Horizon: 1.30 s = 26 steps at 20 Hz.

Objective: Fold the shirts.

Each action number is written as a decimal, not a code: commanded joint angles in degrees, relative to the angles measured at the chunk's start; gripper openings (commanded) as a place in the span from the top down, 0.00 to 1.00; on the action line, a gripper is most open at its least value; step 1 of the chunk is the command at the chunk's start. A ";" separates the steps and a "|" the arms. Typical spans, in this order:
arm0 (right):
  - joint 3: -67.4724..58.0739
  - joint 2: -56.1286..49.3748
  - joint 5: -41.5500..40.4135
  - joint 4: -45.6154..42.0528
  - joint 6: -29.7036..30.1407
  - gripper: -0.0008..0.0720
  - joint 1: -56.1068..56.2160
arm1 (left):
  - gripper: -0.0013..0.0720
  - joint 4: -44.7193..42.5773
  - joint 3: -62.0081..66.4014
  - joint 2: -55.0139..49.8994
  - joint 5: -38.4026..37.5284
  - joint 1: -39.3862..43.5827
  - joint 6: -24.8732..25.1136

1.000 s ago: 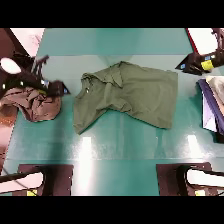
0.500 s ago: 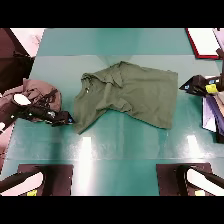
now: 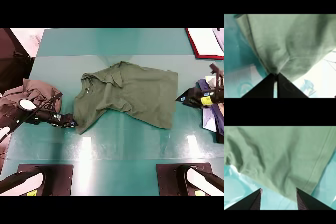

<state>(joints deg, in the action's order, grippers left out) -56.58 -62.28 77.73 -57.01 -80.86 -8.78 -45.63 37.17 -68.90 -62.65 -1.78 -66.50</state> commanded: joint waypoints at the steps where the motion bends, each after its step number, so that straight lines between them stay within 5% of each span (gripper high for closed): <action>1: 6.08 0.39 2.10 -1.20 -0.13 0.33 -0.02 | 0.94 -1.16 3.87 0.28 -1.40 1.03 -0.74; 4: 15.56 3.17 -0.94 -6.43 -2.93 0.33 -0.04 | 0.94 -2.14 11.08 0.28 -7.45 1.03 -0.55; 10: 26.51 3.23 -13.42 0.87 -2.73 0.35 1.03 | 0.94 -1.90 15.32 0.28 -7.48 1.03 -0.61; 13: 26.18 1.66 -15.02 3.39 1.70 0.97 4.66 | 0.94 -1.97 16.02 0.37 -10.54 1.03 -0.72; 21: 10.67 19.04 5.79 2.97 -4.87 0.97 -5.22 | 0.95 -3.26 28.52 19.17 -19.50 1.03 -8.59; 26: 5.75 11.76 6.34 0.81 -4.81 0.97 -10.27 | 0.95 -5.55 34.23 18.40 -16.02 1.03 -8.74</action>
<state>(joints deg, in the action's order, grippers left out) -48.34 -47.13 83.40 -54.61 -84.99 -16.64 -49.41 69.23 -50.76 -80.09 -0.73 -74.22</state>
